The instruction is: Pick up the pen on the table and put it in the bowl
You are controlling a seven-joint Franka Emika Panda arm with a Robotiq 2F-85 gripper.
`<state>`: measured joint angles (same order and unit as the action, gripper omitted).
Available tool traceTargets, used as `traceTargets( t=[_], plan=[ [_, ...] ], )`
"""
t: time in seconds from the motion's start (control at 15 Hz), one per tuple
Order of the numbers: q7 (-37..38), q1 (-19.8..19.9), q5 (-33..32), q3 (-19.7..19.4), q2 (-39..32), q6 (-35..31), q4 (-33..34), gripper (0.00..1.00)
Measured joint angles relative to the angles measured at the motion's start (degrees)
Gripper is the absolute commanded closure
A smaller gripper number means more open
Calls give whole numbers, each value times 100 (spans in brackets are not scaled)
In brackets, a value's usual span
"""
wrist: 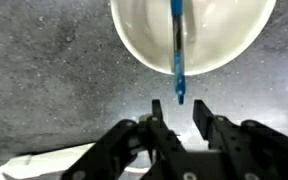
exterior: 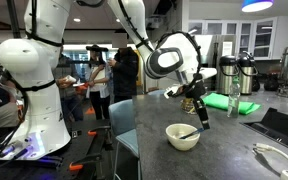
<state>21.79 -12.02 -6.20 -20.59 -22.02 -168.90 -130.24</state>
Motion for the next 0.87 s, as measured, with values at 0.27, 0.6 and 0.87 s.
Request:
traceTargets(
  t=[0.27,0.6,0.87],
  plan=[
    [-18,-22,-13,93,297,359,-62,1],
    [-480,514,231,849,1198,2880,91,0],
    [-1166,942,494,1215,1472,4727,645,0]
  ],
)
